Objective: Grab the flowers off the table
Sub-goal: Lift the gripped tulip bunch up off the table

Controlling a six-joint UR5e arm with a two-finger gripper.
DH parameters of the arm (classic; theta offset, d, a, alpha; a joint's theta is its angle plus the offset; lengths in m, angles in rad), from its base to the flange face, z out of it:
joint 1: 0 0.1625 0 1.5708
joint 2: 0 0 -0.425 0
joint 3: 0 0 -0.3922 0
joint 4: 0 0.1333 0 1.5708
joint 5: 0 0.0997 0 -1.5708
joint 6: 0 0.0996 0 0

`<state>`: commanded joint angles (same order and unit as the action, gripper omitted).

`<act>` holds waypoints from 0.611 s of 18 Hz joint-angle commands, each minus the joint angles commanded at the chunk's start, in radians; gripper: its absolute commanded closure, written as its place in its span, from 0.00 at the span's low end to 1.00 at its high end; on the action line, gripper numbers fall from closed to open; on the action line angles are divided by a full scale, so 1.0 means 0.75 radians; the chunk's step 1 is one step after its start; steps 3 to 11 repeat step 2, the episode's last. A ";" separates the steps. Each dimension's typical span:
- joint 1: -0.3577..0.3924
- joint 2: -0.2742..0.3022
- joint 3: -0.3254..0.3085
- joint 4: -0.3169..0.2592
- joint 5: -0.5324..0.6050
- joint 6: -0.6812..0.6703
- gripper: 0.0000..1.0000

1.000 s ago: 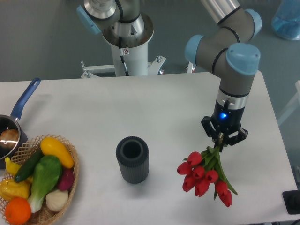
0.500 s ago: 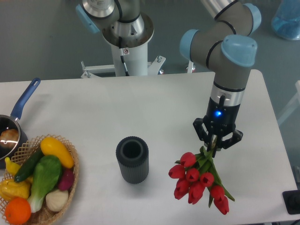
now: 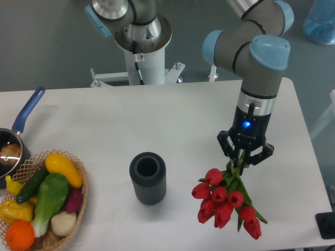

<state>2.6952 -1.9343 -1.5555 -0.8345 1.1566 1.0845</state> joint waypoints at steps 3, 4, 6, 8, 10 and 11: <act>0.002 0.000 0.000 0.000 -0.002 -0.002 0.90; 0.002 0.000 0.000 0.000 -0.002 -0.002 0.90; 0.002 0.000 0.000 0.000 -0.002 -0.002 0.90; 0.002 0.000 0.000 0.000 -0.002 -0.002 0.90; 0.002 0.000 0.000 0.000 -0.002 -0.002 0.90; 0.002 0.000 0.000 0.000 -0.002 -0.002 0.90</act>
